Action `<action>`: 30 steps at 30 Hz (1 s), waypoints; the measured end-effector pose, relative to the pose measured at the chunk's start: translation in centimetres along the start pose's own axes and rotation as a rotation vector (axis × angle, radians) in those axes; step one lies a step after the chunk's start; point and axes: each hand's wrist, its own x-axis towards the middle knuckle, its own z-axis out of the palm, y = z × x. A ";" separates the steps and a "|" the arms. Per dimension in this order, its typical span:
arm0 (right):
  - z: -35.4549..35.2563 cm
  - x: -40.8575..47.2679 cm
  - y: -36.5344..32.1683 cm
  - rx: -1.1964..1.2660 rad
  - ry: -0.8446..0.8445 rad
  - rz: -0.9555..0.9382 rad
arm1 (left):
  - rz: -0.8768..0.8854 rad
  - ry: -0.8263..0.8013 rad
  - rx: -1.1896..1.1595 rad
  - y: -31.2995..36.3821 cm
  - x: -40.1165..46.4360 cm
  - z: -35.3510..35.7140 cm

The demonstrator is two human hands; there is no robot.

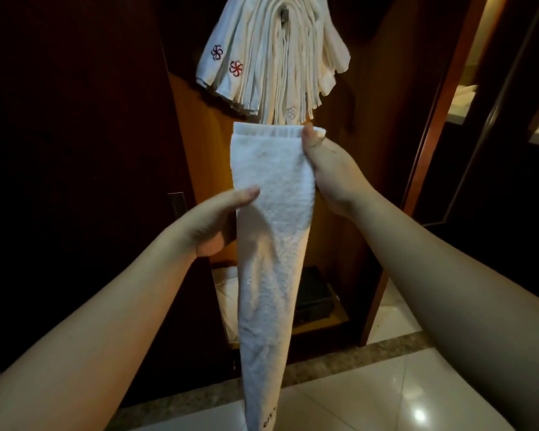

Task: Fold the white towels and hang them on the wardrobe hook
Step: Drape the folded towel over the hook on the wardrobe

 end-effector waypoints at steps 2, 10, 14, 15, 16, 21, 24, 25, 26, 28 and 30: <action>-0.2 0.8 -0.5 0.032 -0.029 0.046 | -0.052 -0.008 0.086 -0.7 -0.1 -0.3; 1.1 -0.7 8.0 0.556 -0.045 0.621 | -0.030 0.150 -0.130 1.2 1.5 1.0; 2.7 -3.6 11.7 0.499 -0.203 0.736 | -0.080 0.244 -0.172 2.6 2.3 1.1; 2.7 -3.6 12.1 0.517 -0.192 0.709 | -0.089 0.263 -0.166 2.9 2.4 1.0; 2.6 -3.5 12.1 0.545 -0.177 0.673 | -0.092 0.281 -0.162 3.1 2.6 0.8; 1.0 -3.8 13.0 0.563 -0.233 0.589 | -0.120 0.394 -0.132 3.9 3.8 -0.2; 1.0 -4.5 12.9 0.407 -0.238 0.485 | -0.147 0.438 -0.118 4.0 4.3 -0.6; 1.1 -4.7 12.8 0.378 -0.236 0.464 | -0.154 0.452 -0.116 4.0 4.5 -0.7; 1.2 -4.8 12.5 0.356 -0.222 0.447 | -0.161 0.465 -0.117 4.0 4.7 -0.9; 1.2 -4.9 12.0 0.303 -0.200 0.418 | -0.173 0.493 -0.123 4.2 5.1 -1.0; 1.1 -4.8 11.3 0.204 -0.179 0.398 | -0.178 0.536 -0.131 4.4 5.5 -1.2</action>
